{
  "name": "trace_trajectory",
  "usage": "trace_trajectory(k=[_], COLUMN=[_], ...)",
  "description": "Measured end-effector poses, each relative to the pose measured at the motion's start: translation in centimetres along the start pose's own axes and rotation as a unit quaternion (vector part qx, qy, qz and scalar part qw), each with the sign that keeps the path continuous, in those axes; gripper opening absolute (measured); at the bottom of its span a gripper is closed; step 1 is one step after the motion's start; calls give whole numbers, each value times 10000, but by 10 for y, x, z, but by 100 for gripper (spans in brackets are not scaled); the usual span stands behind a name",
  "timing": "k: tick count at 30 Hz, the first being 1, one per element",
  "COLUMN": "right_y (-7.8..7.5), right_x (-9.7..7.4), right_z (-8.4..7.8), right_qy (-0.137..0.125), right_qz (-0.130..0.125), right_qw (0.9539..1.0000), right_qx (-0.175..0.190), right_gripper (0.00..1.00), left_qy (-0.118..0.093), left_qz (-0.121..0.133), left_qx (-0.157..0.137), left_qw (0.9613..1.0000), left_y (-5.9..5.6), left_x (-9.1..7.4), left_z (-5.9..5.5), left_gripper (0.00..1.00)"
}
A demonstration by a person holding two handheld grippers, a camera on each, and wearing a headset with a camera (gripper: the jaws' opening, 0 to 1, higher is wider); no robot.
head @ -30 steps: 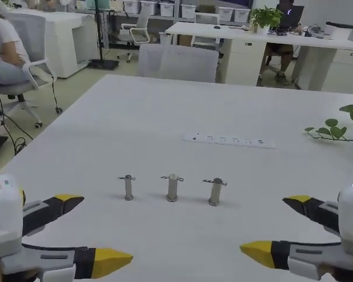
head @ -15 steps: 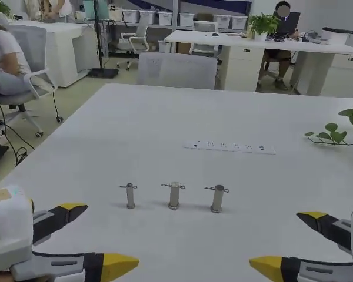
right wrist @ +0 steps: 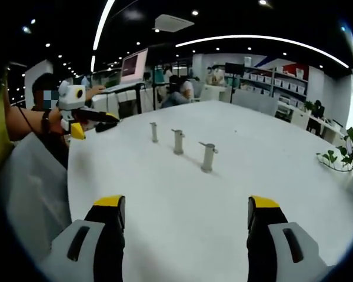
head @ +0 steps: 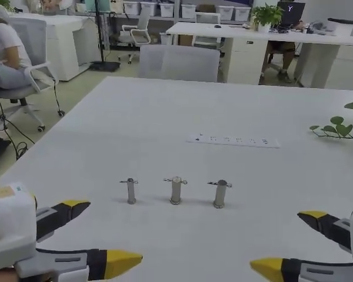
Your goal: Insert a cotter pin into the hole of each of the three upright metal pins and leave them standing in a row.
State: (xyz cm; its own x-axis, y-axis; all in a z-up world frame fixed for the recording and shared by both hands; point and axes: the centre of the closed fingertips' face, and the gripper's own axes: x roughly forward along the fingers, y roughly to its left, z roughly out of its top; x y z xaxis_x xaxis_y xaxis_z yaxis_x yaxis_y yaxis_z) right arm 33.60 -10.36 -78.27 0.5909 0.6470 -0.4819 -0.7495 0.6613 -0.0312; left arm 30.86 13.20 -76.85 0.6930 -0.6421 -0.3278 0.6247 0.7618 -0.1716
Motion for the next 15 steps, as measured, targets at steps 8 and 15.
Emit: trace_trajectory(k=[8,15], right_y=[0,0], right_x=[2,2], right_z=[1,-2], right_qy=[1,51], right_qz=[16,22], right_qw=[10000,10000], right_qx=[-21,-24], right_gripper=[87,87], left_qy=[-9,-16], left_qz=[26,8], left_qx=[-14,-15], left_qw=[10000,10000], left_y=[1,0], left_x=[2,5], left_z=[0,1], left_gripper=[100,100])
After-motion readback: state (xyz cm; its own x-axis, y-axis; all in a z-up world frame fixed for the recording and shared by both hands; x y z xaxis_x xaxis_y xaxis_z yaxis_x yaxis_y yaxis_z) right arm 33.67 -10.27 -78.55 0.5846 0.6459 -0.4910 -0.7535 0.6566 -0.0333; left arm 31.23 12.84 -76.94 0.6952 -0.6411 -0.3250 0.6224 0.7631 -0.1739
